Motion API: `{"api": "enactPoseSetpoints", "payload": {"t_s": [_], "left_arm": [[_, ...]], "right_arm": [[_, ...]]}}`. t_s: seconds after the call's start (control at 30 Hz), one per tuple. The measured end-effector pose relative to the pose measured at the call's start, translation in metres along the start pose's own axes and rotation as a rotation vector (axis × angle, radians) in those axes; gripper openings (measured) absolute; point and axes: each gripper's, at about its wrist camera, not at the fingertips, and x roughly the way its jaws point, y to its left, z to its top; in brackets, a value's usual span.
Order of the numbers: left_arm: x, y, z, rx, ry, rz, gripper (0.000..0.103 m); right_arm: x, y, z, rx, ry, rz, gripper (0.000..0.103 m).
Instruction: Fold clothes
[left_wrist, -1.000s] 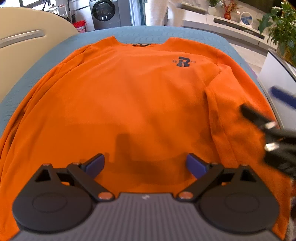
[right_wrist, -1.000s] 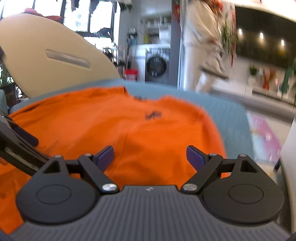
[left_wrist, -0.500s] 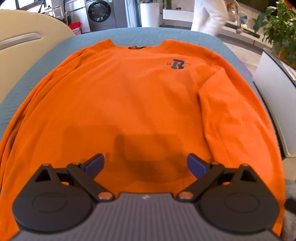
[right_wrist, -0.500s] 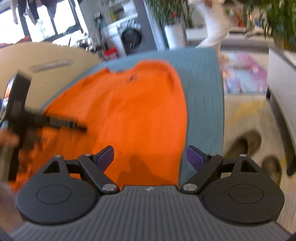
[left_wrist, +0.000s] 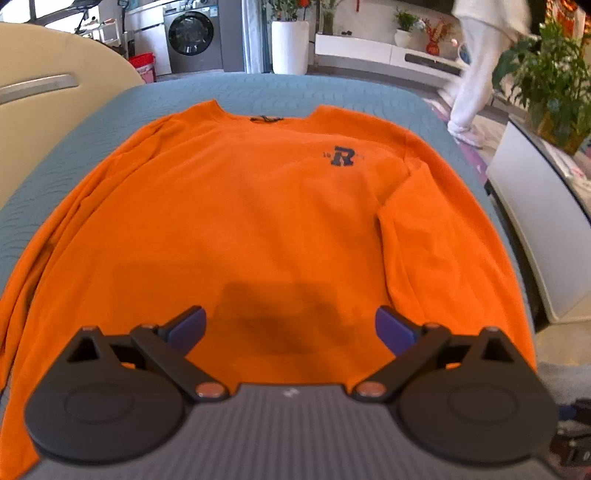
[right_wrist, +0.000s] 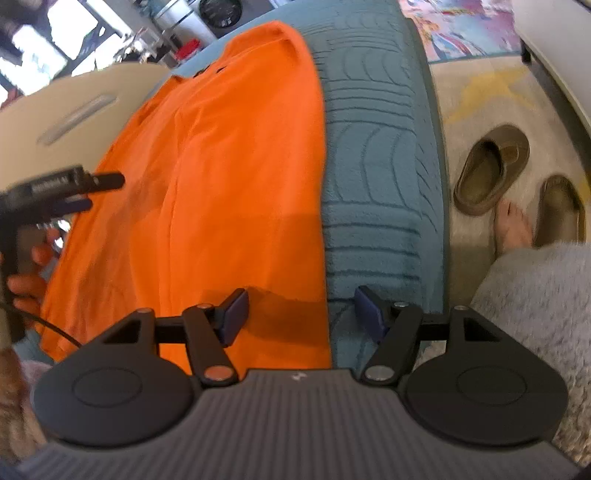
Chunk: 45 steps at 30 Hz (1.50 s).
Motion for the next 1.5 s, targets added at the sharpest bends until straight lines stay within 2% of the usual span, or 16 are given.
{"api": "enactPoseSetpoints", "payload": {"t_s": [0.07,0.23,0.33,0.4,0.5,0.6,0.67,0.73,0.83,0.9,0.93,1.0,1.2,1.37,1.43,1.5], "left_arm": [[-0.007,0.007,0.005,-0.011,-0.018,-0.010,0.101],[-0.022,0.033,0.017,-0.073,-0.045,-0.051,0.102],[-0.028,0.051,0.023,-0.112,-0.044,-0.082,0.102],[-0.030,0.060,0.027,-0.130,-0.043,-0.098,0.102],[-0.032,0.082,0.031,-0.170,-0.065,-0.066,0.102],[-0.032,0.101,0.033,-0.204,-0.082,-0.014,0.102],[-0.021,0.109,0.033,-0.218,-0.048,0.009,0.102],[-0.012,0.113,0.033,-0.232,-0.019,0.010,0.102],[-0.005,0.107,0.035,-0.213,-0.007,-0.007,0.102],[-0.004,0.096,0.036,-0.172,-0.011,-0.014,0.102],[-0.004,0.092,0.036,-0.153,-0.012,-0.014,0.102],[-0.004,0.079,0.033,-0.098,-0.013,-0.013,0.102],[0.003,0.050,0.022,0.001,0.020,-0.018,0.102],[0.010,0.040,0.014,0.043,0.040,-0.006,0.102],[0.012,0.041,0.013,0.033,0.051,0.000,0.102],[0.012,0.045,0.012,0.016,0.058,0.000,0.102]], "right_arm": [[-0.005,0.007,-0.004,-0.038,-0.005,0.067,0.008],[-0.025,0.042,-0.007,-0.107,-0.063,0.167,0.008],[-0.043,0.082,0.002,-0.188,-0.119,0.207,0.008],[-0.040,0.124,0.009,-0.268,-0.118,0.264,0.008],[-0.006,0.173,0.009,-0.359,-0.052,0.338,0.008],[0.056,0.200,-0.005,-0.350,0.027,0.333,0.010],[0.086,0.205,-0.010,-0.309,0.091,0.261,0.012],[0.090,0.204,-0.009,-0.267,0.114,0.257,0.013],[0.054,0.192,0.000,-0.252,0.062,0.345,0.042],[0.025,0.176,0.005,-0.245,-0.016,0.366,0.075],[0.006,0.164,0.006,-0.263,-0.067,0.342,0.077],[-0.019,0.146,0.006,-0.328,-0.118,0.233,0.077],[-0.018,0.132,-0.023,-0.429,0.022,0.207,0.075],[-0.007,0.125,-0.023,-0.423,-0.104,0.054,0.077],[-0.007,0.119,-0.020,-0.395,-0.072,0.135,0.074],[-0.007,0.121,-0.026,-0.417,-0.072,0.174,0.045]]}}
